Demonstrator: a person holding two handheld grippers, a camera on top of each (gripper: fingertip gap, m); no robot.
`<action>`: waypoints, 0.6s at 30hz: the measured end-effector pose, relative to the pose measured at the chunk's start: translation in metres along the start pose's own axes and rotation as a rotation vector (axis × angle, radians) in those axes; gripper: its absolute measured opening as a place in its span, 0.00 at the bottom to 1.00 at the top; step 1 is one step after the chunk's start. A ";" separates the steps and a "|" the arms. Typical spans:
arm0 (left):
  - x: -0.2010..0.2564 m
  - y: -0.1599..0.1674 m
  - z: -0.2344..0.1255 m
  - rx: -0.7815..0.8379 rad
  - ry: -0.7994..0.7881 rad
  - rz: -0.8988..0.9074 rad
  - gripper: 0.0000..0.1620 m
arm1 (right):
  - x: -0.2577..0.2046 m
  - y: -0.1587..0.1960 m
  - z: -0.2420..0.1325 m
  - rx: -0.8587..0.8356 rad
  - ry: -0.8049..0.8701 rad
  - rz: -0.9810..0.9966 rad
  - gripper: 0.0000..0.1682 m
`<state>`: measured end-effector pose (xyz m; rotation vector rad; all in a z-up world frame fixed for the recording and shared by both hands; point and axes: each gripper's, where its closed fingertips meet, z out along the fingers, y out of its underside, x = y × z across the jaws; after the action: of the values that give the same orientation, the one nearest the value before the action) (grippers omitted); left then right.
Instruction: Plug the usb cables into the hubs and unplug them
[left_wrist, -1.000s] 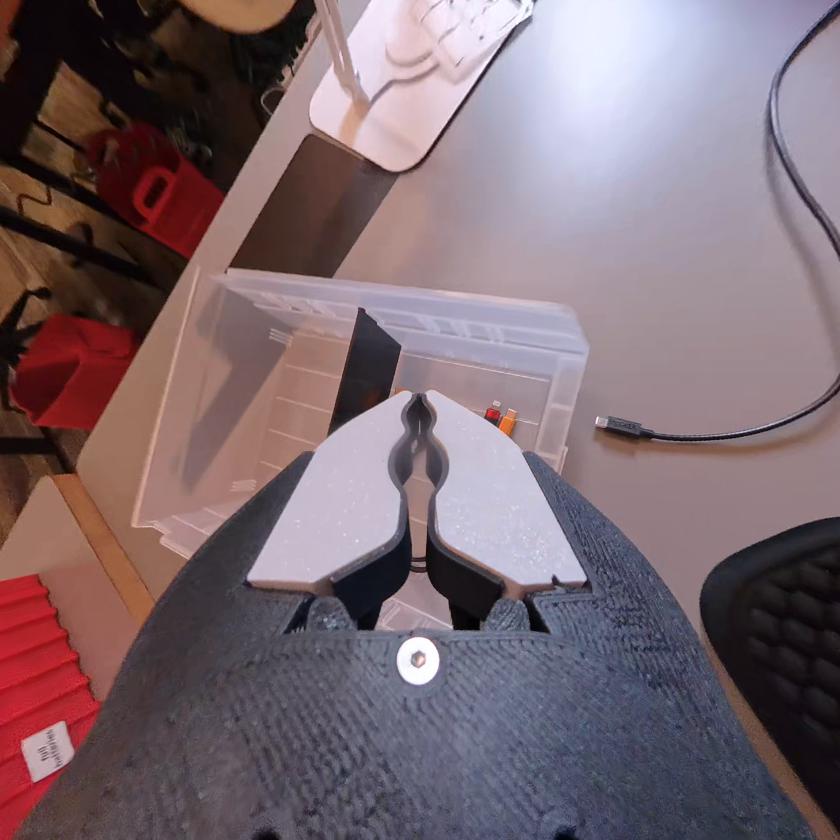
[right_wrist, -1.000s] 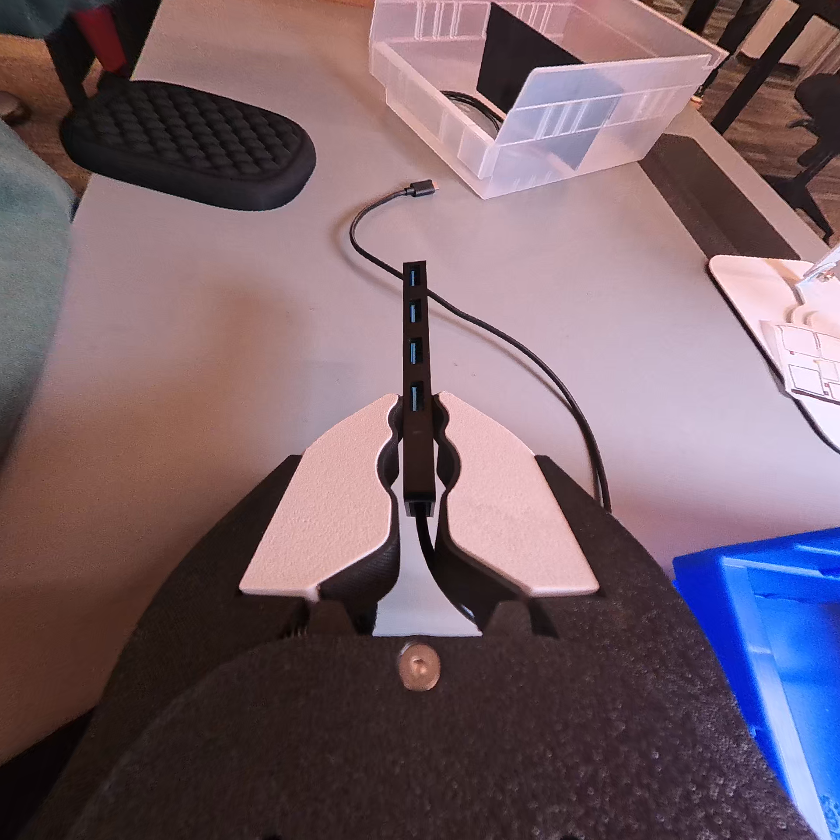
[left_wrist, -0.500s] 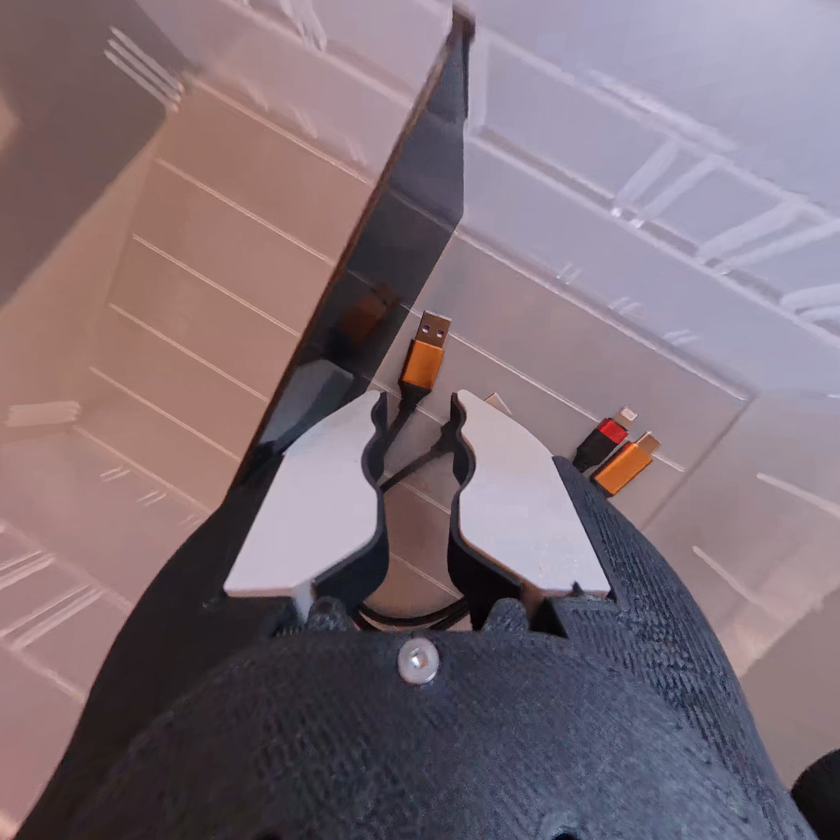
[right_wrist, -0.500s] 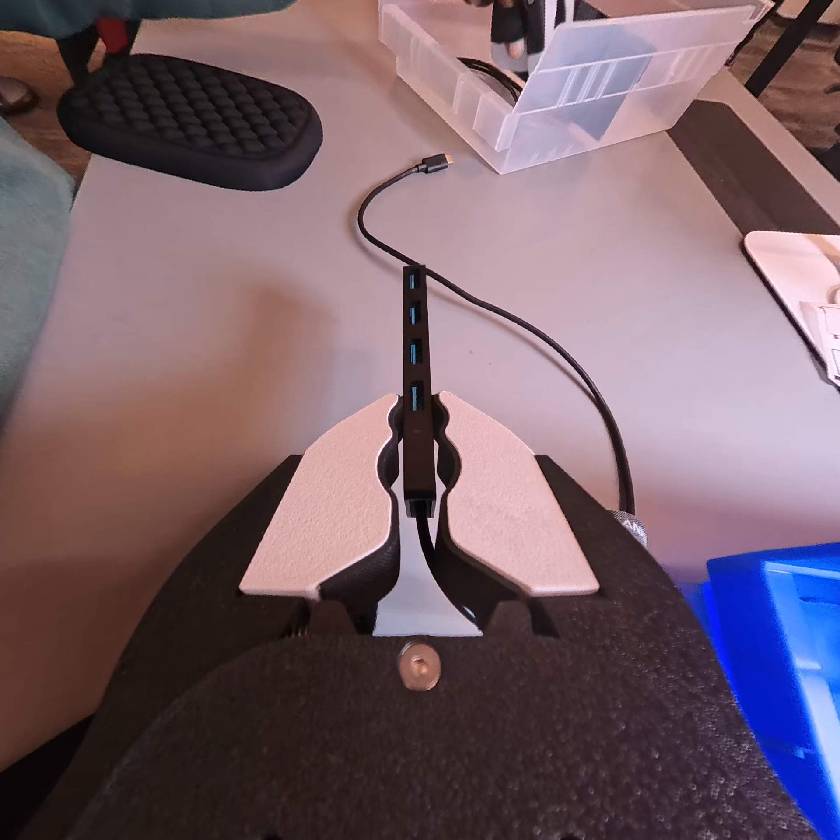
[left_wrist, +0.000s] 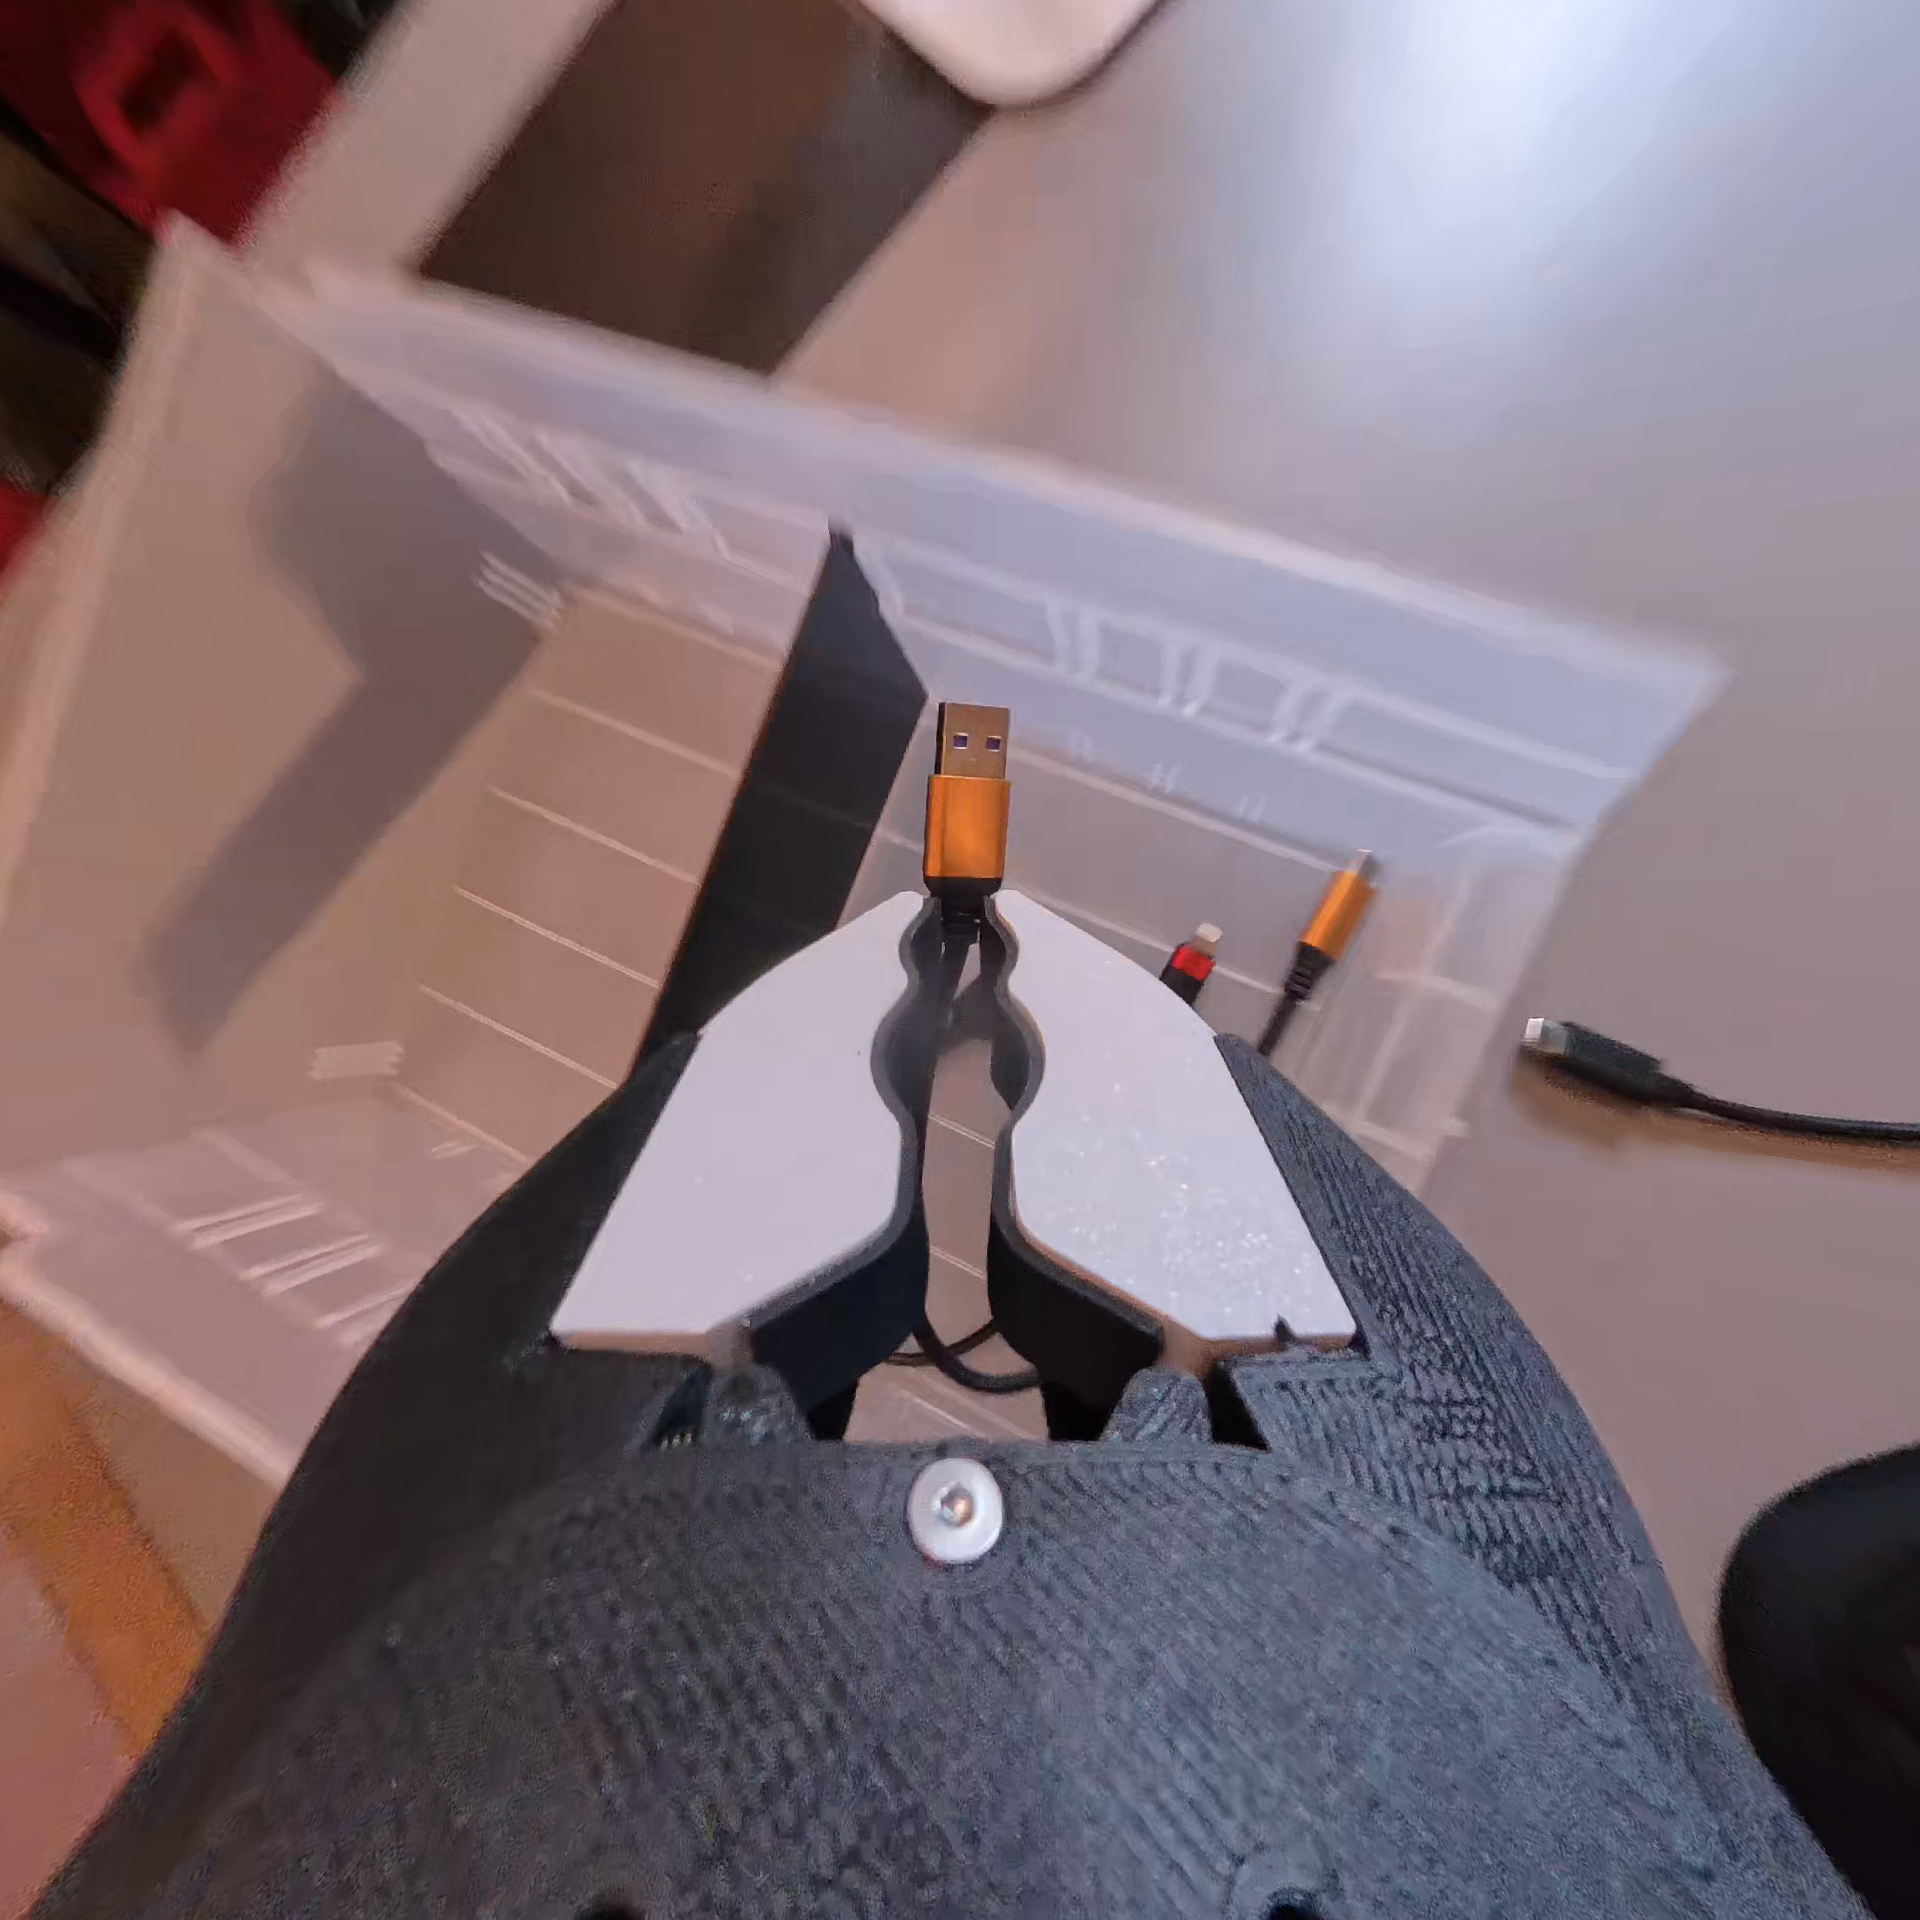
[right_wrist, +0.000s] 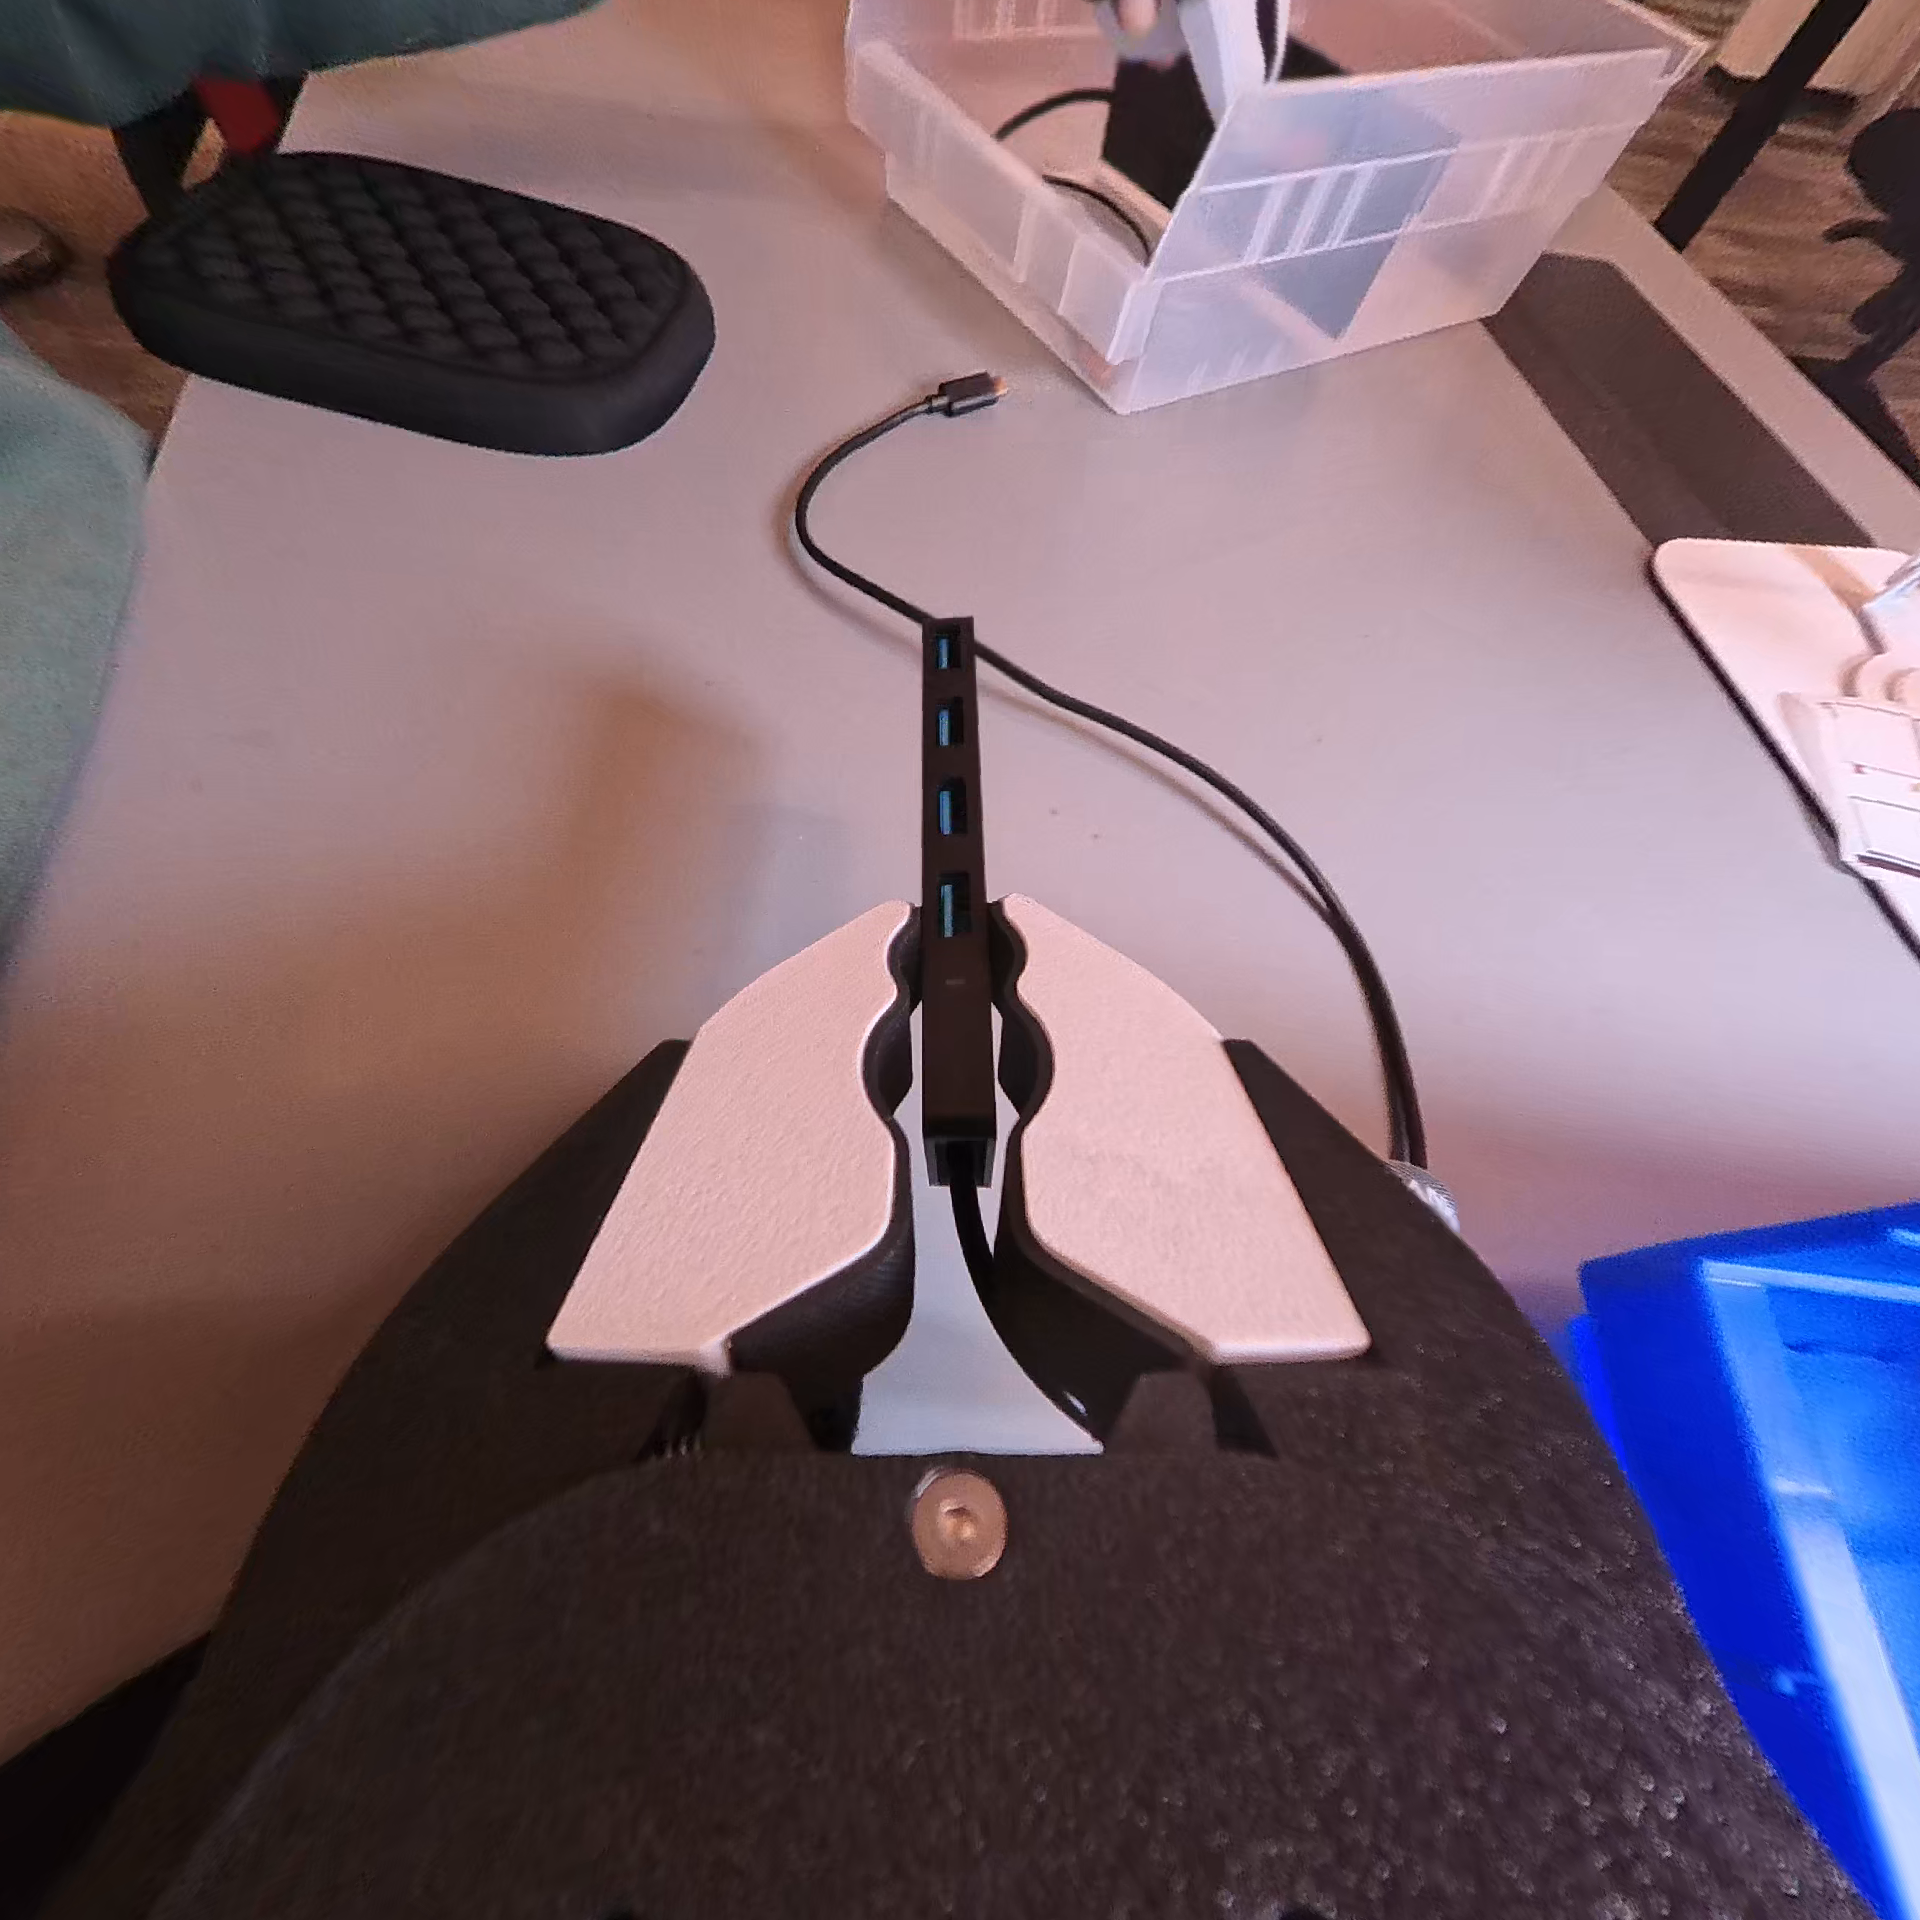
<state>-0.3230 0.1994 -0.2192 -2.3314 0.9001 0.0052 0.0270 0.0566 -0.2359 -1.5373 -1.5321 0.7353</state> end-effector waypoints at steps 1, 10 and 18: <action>0.001 -0.014 -0.019 0.055 -0.016 0.019 0.05 | 0.003 -0.001 -0.002 0.003 0.012 0.001 0.07; 0.116 -0.140 -0.181 0.662 0.238 0.201 0.04 | 0.027 -0.010 -0.022 0.006 0.180 -0.034 0.07; 0.244 -0.149 -0.148 0.689 0.682 0.201 0.04 | 0.051 -0.020 -0.058 0.032 0.359 -0.049 0.07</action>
<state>-0.0774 0.0536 -0.0717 -1.5817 1.2070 -0.9132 0.0710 0.0969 -0.1826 -1.5080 -1.2777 0.4246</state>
